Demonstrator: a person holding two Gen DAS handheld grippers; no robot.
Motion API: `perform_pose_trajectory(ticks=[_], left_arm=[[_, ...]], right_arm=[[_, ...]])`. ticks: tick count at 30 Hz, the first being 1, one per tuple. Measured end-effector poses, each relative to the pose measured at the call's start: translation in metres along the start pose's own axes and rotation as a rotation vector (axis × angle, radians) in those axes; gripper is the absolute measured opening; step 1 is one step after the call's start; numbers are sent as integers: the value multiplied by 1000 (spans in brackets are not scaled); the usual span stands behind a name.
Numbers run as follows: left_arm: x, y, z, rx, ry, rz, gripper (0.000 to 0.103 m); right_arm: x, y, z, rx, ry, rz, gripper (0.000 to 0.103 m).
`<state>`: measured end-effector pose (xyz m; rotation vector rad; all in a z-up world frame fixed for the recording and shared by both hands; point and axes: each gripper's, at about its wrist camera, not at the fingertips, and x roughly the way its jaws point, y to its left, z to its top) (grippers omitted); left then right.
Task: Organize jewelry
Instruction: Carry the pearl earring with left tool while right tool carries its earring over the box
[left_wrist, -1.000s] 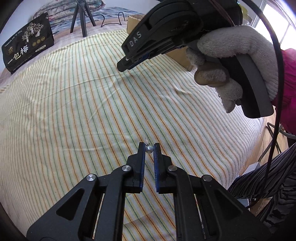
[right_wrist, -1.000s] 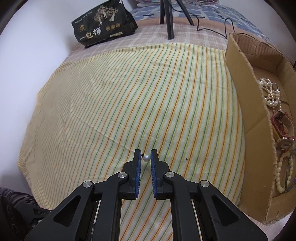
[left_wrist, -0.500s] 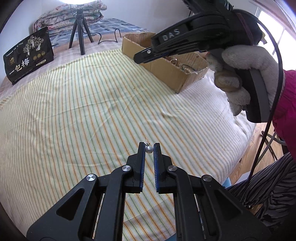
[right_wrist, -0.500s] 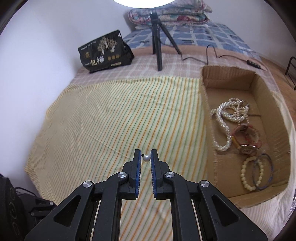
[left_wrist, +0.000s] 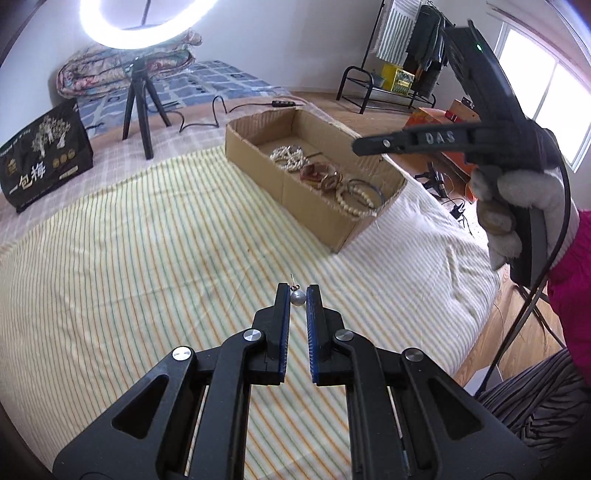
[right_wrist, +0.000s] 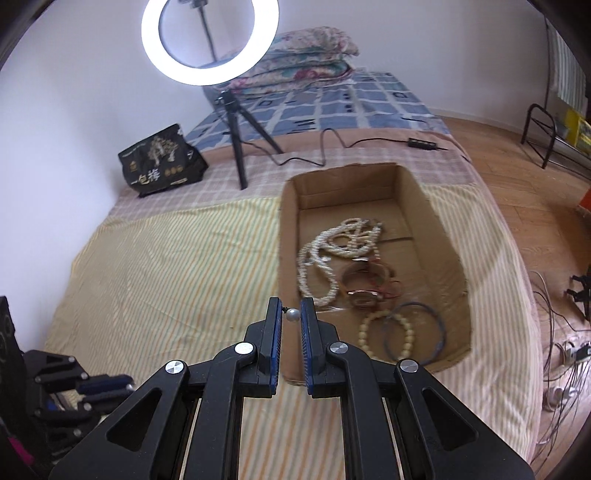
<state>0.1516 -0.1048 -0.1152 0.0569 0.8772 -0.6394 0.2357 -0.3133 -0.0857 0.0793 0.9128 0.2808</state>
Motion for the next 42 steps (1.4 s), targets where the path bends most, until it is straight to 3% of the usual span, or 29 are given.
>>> perform_pose_trajectory(ticks=[16, 25, 42], left_arm=[[46, -26, 74, 27, -42, -20, 7], [74, -36, 86, 49, -23, -18, 7], [87, -52, 92, 81, -20, -40, 7]], right_arm=[[-13, -55, -15, 64, -3, -64, 9], [-10, -66, -16, 60, -4, -97, 8], [8, -74, 2, 92, -12, -82, 9]])
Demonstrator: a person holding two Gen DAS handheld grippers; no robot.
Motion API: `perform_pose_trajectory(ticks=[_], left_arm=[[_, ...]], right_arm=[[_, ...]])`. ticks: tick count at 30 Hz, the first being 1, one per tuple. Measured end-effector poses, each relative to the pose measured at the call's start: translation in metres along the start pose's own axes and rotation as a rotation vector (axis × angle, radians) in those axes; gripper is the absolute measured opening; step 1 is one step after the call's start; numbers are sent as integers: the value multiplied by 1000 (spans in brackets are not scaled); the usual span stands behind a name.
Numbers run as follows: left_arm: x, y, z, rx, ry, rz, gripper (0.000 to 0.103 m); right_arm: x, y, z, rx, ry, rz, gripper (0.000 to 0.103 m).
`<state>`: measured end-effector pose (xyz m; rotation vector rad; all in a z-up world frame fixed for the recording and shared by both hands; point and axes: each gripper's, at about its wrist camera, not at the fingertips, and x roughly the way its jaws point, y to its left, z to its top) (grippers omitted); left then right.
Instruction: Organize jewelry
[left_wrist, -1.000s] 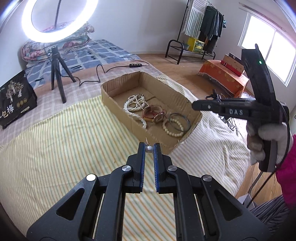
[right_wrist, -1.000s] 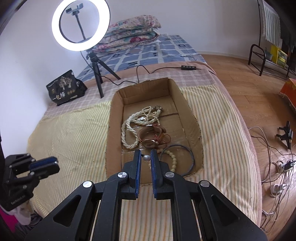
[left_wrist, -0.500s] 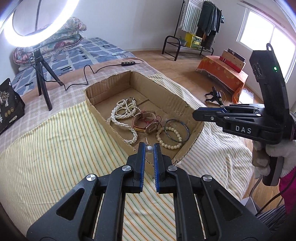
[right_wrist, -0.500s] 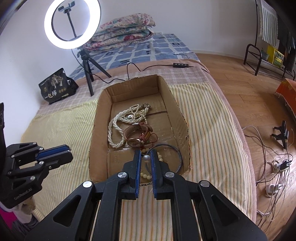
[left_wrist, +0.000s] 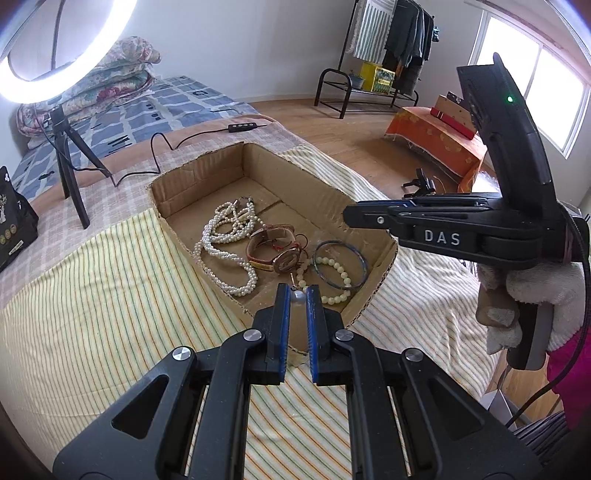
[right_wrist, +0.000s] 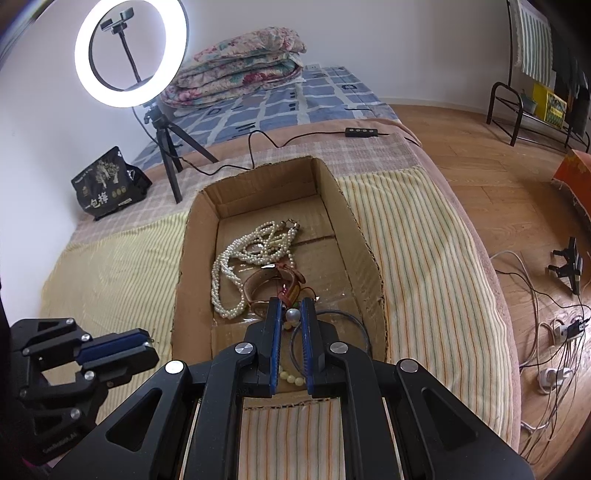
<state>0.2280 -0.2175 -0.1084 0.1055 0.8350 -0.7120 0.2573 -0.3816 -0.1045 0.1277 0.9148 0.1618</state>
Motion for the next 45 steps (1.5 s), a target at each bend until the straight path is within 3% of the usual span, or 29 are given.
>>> perform_pose_trajectory(ticks=[9, 13, 15, 17, 19, 20, 34, 45], left_arm=[[-2, -6, 1, 24, -9, -2, 7], [-2, -6, 0, 29, -1, 1, 7], [-2, -7, 0, 36, 0, 4, 7], [-2, -8, -1, 42, 1, 7, 14], [-4, -10, -1, 46, -11, 9, 48], [-6, -10, -1, 48, -26, 14, 51], [-25, -9, -2, 68, -58, 52, 53], [-72, -3, -3, 56, -146, 77, 55]], right_arm=[[-3, 6, 2, -11, -17, -5, 11], [-4, 3, 2, 5, -28, -6, 38], [-5, 3, 3, 9, -32, -10, 41], [-5, 4, 3, 6, -32, -18, 43], [-6, 4, 3, 8, -38, -35, 58], [-7, 4, 4, 10, -45, -41, 60], [-22, 1, 4, 33, -83, -80, 67], [-58, 21, 4, 0, -154, -131, 67]])
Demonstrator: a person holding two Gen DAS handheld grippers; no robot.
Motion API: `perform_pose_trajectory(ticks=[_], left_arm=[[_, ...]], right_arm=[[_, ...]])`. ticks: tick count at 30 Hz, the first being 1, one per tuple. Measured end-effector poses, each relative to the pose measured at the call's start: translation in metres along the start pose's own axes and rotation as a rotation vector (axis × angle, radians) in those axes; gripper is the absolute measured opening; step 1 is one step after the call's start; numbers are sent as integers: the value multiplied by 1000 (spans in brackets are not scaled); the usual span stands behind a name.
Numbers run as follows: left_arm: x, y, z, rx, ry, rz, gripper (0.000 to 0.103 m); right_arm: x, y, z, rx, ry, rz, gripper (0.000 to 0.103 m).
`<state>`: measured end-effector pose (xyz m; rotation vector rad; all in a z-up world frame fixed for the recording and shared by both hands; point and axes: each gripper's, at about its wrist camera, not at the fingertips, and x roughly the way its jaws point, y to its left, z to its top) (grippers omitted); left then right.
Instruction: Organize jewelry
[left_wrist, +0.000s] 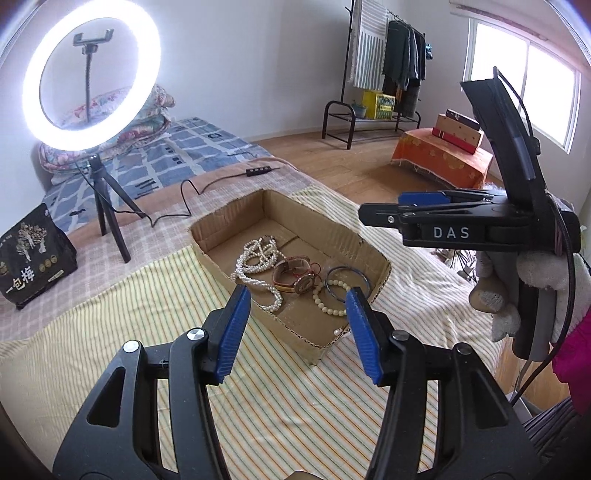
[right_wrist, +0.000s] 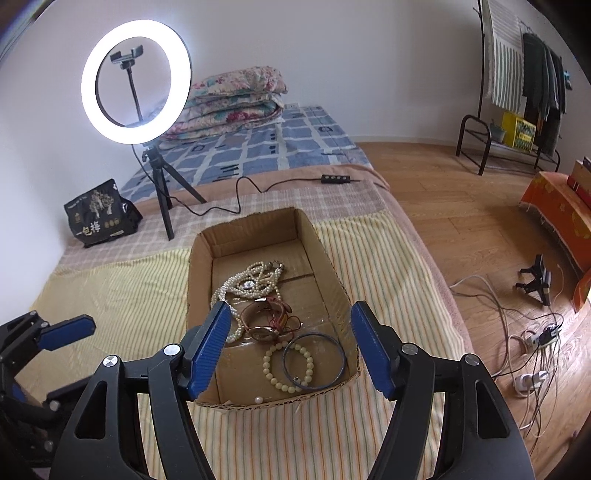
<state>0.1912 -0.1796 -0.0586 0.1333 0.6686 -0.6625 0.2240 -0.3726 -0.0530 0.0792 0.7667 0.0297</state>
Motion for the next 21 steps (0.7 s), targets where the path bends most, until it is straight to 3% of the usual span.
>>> perform_pose_trajectory(ticks=[5, 11, 21], left_arm=[[-26, 7, 1, -12, -48, 15, 61], [-56, 14, 0, -27, -93, 27, 62], [-107, 22, -3, -34, -185, 68, 86]], right_arm=[[-23, 10, 1, -7, -43, -27, 76], [-49, 30, -1, -50, -98, -67, 77], [-88, 61, -8, -99, -188, -122, 81]])
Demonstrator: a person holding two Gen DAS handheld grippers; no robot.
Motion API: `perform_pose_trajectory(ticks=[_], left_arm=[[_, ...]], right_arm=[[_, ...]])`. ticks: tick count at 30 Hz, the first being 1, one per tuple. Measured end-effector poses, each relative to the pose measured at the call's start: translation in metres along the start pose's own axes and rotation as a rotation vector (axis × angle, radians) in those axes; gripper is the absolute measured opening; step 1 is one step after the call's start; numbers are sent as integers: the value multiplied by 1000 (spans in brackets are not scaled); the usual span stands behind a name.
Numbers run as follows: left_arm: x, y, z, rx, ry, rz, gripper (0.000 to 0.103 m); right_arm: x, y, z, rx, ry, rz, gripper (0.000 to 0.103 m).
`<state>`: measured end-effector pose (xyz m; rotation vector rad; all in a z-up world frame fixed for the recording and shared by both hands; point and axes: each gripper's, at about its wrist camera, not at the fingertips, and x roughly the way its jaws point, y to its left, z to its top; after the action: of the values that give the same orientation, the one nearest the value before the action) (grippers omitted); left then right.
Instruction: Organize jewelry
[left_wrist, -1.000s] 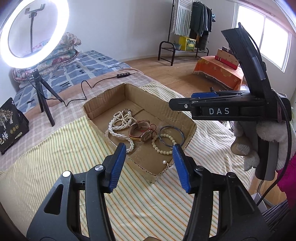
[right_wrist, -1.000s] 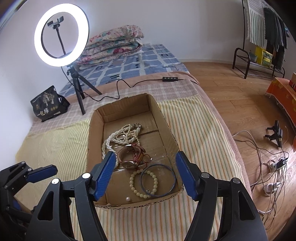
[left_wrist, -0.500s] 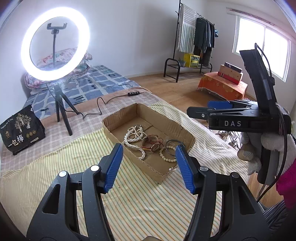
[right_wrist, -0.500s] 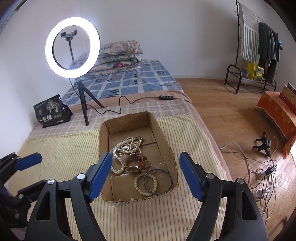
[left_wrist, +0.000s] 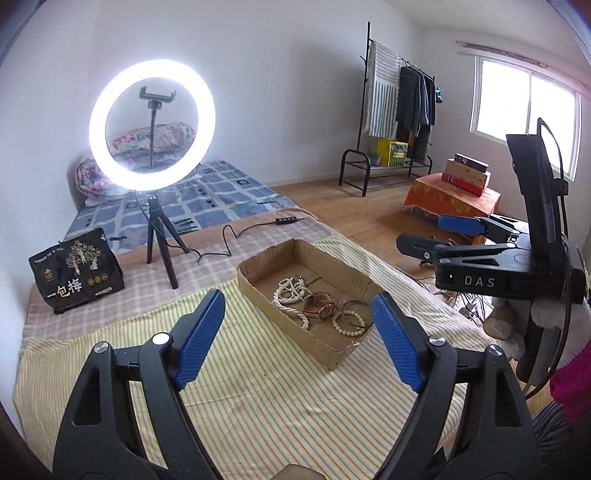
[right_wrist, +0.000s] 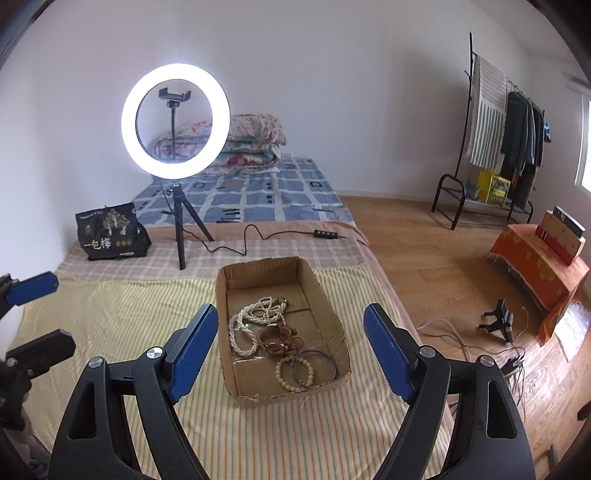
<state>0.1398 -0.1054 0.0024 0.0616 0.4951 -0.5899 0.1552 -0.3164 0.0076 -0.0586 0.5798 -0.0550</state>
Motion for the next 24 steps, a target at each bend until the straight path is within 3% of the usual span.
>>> perform_pose_trajectory(ticks=[4, 10, 24], left_arm=[[-13, 5, -1, -7, -17, 24, 98], [-26, 8, -4, 19, -29, 77, 103], [-34, 14, -17, 49, -10, 155, 103]], right_arm=[[-11, 12, -3, -21, -30, -38, 82], [-27, 25, -6, -37, -96, -69, 82], [-38, 39, -12, -33, -143, -54, 82]])
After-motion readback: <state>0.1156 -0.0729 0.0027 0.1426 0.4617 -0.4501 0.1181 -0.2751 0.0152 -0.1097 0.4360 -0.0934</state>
